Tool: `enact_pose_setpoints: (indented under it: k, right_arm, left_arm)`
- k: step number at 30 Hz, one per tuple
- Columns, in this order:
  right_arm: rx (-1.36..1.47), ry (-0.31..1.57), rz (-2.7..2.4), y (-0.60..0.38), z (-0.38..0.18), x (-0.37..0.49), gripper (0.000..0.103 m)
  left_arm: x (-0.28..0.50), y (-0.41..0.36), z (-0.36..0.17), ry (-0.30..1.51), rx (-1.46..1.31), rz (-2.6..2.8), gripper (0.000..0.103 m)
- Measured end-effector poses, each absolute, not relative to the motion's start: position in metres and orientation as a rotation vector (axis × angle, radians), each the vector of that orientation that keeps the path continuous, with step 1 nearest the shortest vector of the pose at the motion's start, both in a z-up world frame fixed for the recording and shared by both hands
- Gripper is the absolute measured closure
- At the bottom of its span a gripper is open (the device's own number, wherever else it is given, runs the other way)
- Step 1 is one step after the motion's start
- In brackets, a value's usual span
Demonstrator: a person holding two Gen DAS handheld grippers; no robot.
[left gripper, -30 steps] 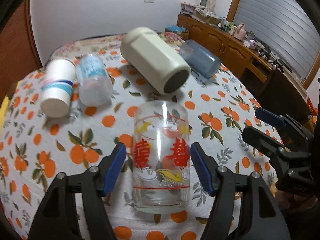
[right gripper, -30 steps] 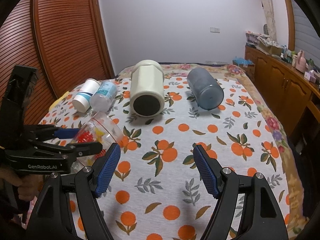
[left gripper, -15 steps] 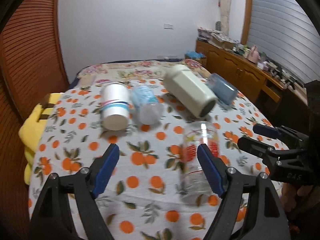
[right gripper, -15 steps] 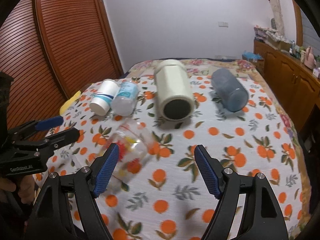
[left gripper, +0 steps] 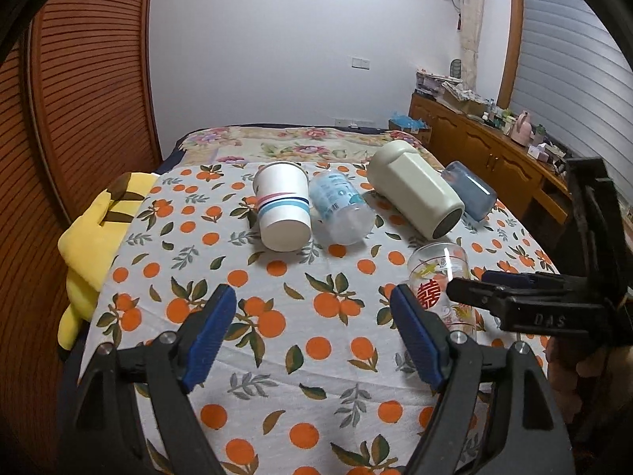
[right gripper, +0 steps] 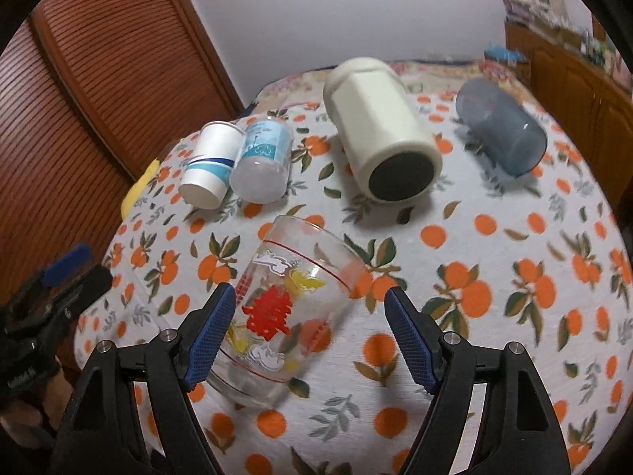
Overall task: Flip cup upright
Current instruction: 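Close the right tool on the glass while the left tool opens and releases it, then lower the glass upright onto the bed with the right tool and open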
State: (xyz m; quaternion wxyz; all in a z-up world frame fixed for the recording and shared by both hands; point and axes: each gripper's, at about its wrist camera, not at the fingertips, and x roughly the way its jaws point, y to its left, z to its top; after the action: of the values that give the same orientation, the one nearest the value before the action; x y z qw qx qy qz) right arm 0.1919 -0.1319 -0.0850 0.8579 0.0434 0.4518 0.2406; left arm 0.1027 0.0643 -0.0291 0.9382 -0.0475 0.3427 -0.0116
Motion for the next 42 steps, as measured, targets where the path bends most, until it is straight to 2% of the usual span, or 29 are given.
enact_pose_setpoints:
  k: [20,22,24,34,39,42]
  right_arm:
    - [0.192,1.205,0.541,-0.108,-0.109,0.228,0.021]
    - [0.180,1.207,0.556,-0.105,-0.108,0.229,0.027]
    - [0.169,1.207,0.564,-0.102,-0.108,0.229,0.029]
    - [0.064,1.000,0.595,-0.110,-0.099,0.209,0.035]
    - [-0.056,0.764,0.566,-0.115,-0.086,0.195,0.036]
    - [-0.079,0.693,0.564,-0.118,-0.082,0.192,0.037]
  left_arm:
    - [0.102,0.069,-0.026,0.702,-0.109,-0.015,0.023]
    - [0.102,0.069,-0.027,0.702,-0.109,-0.016,0.023]
    - [0.102,0.068,-0.028,0.705,-0.108,-0.016,0.023]
    - [0.103,0.071,-0.032,0.713,-0.108,-0.008,0.023]
    - [0.105,0.070,-0.033,0.716,-0.106,-0.007,0.023]
    - [0.106,0.070,-0.037,0.724,-0.105,-0.005,0.023]
